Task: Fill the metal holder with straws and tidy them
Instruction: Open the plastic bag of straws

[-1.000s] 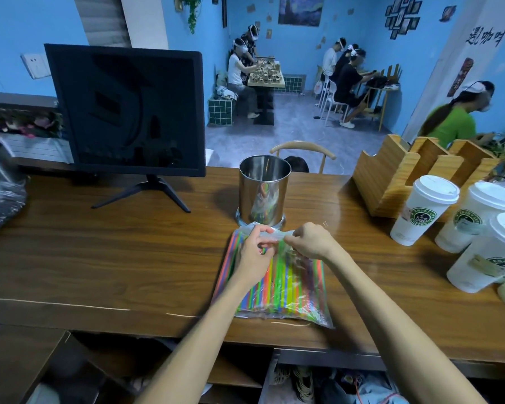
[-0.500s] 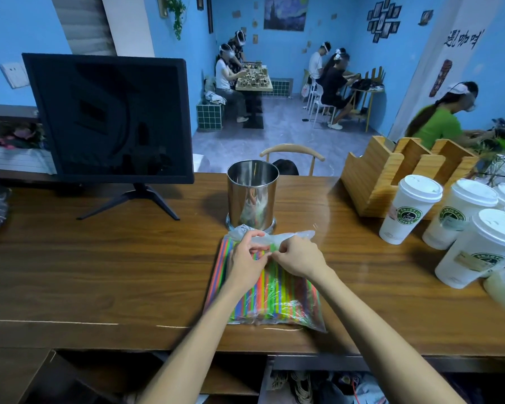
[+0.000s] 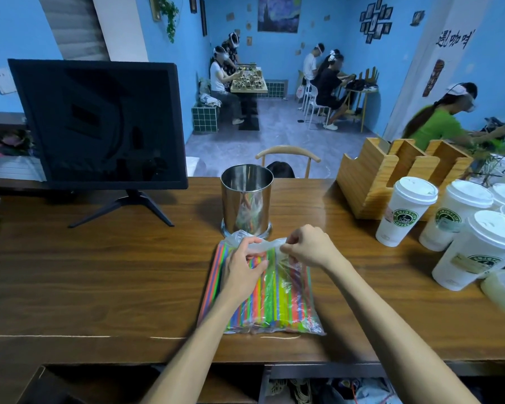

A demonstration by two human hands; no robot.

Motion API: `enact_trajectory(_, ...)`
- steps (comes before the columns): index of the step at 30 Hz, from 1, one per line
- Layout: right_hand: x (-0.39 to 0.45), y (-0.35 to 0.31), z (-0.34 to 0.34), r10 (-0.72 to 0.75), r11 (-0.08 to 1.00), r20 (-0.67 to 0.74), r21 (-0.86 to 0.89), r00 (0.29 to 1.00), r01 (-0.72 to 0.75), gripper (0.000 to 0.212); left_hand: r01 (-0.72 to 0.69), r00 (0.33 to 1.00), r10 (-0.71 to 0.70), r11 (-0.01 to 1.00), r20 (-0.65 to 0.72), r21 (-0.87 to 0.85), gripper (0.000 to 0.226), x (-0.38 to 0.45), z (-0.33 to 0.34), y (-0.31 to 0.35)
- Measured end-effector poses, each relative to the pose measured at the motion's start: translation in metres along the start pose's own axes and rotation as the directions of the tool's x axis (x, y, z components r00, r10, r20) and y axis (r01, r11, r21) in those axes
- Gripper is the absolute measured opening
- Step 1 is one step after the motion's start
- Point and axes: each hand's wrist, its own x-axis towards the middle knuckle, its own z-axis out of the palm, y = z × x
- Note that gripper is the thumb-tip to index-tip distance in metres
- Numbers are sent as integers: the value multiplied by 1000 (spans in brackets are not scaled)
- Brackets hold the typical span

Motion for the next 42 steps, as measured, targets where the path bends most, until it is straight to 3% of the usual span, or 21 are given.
enact_trajectory(8,5,-7,1,15,998,-40,62,999,-13,27,-49,999,48,994,12,94,67,-8,-3,7)
enact_trajectory(10,1,-7,11,28,992,-39,123,999,-23,38,-89,996,85,983,31,159,70,-13,-3,9)
enact_trajectory(12,-7,-4,18,20,993,-21,119,1000,-18,53,-157,988,150,959,47,235,56,-17,-4,9)
enact_trajectory(15,-13,6,26,1,997,-12,79,1000,0,33,-220,975,221,922,34,319,35,-24,-4,10)
enact_trajectory(18,-7,14,22,-8,991,-122,133,992,24,33,-244,964,264,904,-10,350,28,-31,0,15)
enact_trajectory(20,2,13,12,-33,980,-188,189,982,69,37,-282,955,293,868,38,408,24,-34,6,17)
enact_trajectory(22,13,10,1,-64,970,-207,216,976,110,37,-305,952,280,841,123,446,34,-37,12,16)
enact_trajectory(25,36,7,-12,-88,973,-180,195,980,124,34,-314,947,244,836,208,450,42,-44,14,12)
enact_trajectory(32,87,37,-22,-16,985,-61,170,998,26,27,-453,877,311,791,367,411,30,-50,-15,9)
enact_trajectory(40,61,70,10,166,835,162,501,973,-226,35,-423,864,216,801,454,424,32,-47,-69,-10)
enact_trajectory(42,49,72,15,197,744,203,606,959,-281,26,-400,866,174,803,469,441,38,-43,-82,-11)
